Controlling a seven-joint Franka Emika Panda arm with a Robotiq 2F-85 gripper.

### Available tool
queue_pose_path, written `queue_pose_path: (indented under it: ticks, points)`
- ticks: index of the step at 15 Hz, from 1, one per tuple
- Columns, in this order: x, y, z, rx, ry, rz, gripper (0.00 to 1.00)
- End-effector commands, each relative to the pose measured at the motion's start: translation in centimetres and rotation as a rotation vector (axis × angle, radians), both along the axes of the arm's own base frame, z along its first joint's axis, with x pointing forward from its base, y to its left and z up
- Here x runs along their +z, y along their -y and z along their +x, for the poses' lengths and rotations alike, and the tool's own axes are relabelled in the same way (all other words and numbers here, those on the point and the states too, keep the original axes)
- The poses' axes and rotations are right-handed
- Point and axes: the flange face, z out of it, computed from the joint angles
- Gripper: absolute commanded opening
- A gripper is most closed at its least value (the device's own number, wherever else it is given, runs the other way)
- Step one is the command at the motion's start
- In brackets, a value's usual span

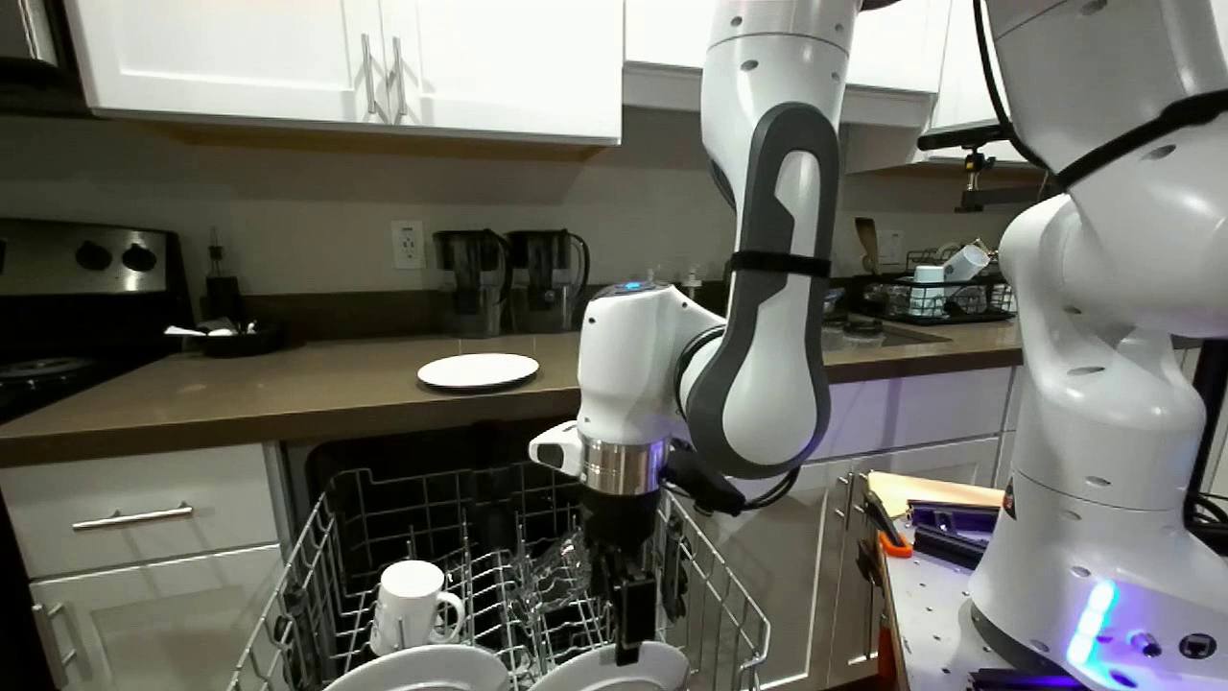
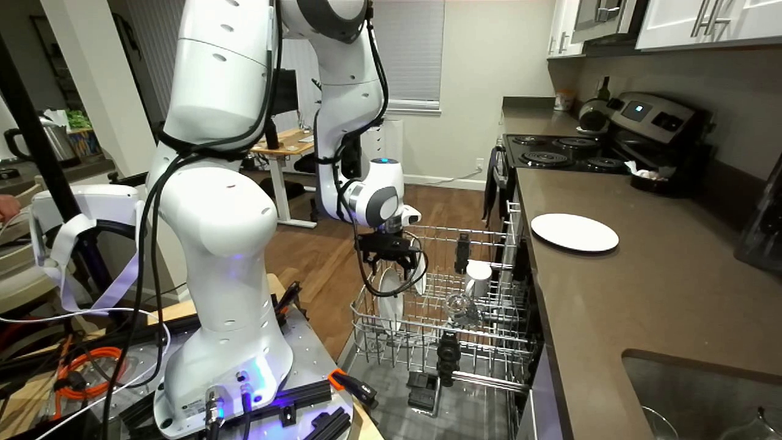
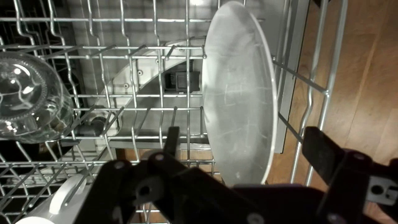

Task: Move the two plates from the right to the left side of the dishwasher rack then move the mug to the right side

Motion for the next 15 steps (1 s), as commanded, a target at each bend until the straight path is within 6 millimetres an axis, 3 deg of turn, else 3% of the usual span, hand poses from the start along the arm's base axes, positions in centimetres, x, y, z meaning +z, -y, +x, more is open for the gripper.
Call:
queue_pose_path:
  ticks: [1,8,9,10,12,15]
  points:
    - [-2.2,-0.6,0.0,-0.025,-0.022,0.017,1.0]
    - [-5.8,-0.7,1.2,-0.008,0.054,-0.001,1.0]
    - [-6.3,-0.7,1.3,-0.004,0.059,-0.005,0.94]
    - [-6.6,-0.9,1.4,-0.004,0.055,0.004,0.73]
    - [-7.1,-1.1,1.4,-0.01,0.022,0.007,0.68]
    - [-6.2,-1.3,1.5,-0.013,-0.018,0.045,0.49]
